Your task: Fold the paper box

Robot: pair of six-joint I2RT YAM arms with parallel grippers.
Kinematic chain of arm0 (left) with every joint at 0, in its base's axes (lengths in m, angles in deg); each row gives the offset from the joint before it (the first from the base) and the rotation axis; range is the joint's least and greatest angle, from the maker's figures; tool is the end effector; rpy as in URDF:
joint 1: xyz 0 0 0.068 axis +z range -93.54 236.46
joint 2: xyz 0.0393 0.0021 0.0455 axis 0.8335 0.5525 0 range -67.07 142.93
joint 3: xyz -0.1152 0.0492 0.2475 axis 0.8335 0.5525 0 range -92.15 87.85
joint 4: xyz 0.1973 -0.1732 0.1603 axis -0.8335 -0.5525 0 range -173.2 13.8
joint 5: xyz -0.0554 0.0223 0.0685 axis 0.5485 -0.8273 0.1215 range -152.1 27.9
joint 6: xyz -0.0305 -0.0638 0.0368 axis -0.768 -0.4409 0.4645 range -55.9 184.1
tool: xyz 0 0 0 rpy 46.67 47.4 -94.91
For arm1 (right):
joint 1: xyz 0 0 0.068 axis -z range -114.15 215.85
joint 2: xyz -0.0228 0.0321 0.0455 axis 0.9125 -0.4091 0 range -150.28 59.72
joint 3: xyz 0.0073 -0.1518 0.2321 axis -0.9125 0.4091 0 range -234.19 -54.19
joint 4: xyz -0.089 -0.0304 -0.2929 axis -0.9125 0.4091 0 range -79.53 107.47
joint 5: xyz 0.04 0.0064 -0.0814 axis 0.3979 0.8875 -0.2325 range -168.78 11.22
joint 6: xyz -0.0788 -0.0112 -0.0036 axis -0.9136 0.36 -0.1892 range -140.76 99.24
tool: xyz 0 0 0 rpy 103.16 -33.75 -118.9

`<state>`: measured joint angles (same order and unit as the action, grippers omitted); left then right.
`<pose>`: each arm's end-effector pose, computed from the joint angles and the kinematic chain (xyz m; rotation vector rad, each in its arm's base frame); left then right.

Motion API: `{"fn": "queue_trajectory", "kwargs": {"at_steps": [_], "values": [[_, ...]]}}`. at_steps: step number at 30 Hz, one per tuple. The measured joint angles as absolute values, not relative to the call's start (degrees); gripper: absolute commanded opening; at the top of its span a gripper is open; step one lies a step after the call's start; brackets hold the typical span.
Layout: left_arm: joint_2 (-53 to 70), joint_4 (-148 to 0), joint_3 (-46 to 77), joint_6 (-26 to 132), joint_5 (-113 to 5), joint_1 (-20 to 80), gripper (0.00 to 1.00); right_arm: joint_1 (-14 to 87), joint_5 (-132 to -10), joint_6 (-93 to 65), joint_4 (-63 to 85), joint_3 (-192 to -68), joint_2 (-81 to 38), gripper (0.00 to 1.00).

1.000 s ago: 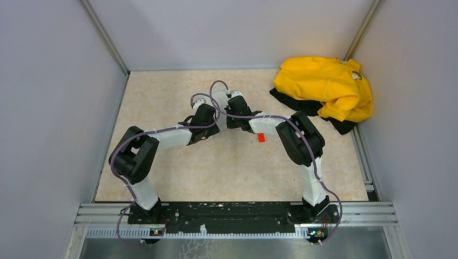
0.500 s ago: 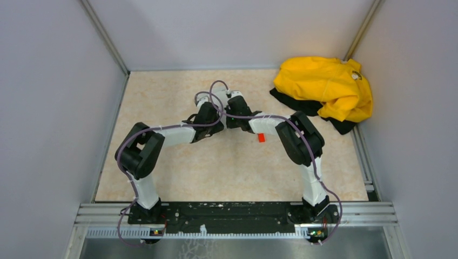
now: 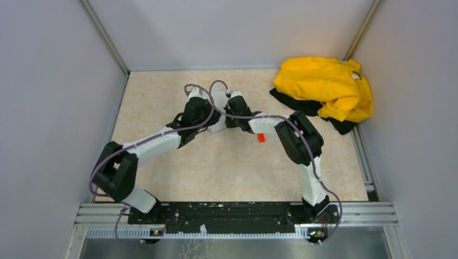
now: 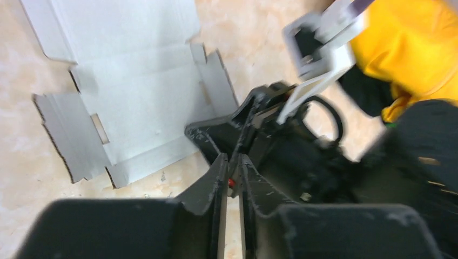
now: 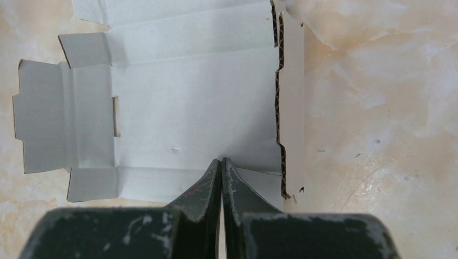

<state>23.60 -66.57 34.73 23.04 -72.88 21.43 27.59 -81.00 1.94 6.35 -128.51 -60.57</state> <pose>0.3493 -0.2292 0.1845 -0.2302 2.0963 -0.6244 0.4014 0.3132 0.0810 -0.2983 2.3340 0.4937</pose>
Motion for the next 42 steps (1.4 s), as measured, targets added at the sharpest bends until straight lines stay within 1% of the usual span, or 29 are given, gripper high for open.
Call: {"fn": "queue_trajectory", "kwargs": {"at_steps": [2,6,11,17,30,42], "values": [[19.88,-67.56,34.73,23.5,-74.0,21.52,0.06,27.68,-80.71,1.94,6.32,-128.51,-60.57,0.0],[15.14,-70.24,35.84,23.74,-76.14,21.87,0.03,27.79,-80.39,1.94,6.35,-128.56,-60.64,0.0],[13.13,-72.39,42.07,23.17,-77.06,22.77,0.01,27.79,-80.36,1.94,6.39,-128.6,-60.66,0.0],[14.49,-72.36,45.9,22.04,-75.88,24.19,0.0,27.79,-80.36,1.94,6.41,-128.6,-60.66,0.0],[22.68,-70.55,44.76,20.38,-74.68,25.39,0.0,27.79,-80.36,1.91,6.87,-128.93,-60.7,0.0],[25.41,-69.72,42.18,20.22,-75.81,26.77,0.0,27.79,-80.3,1.91,6.48,-128.93,-60.9,0.0]]}}
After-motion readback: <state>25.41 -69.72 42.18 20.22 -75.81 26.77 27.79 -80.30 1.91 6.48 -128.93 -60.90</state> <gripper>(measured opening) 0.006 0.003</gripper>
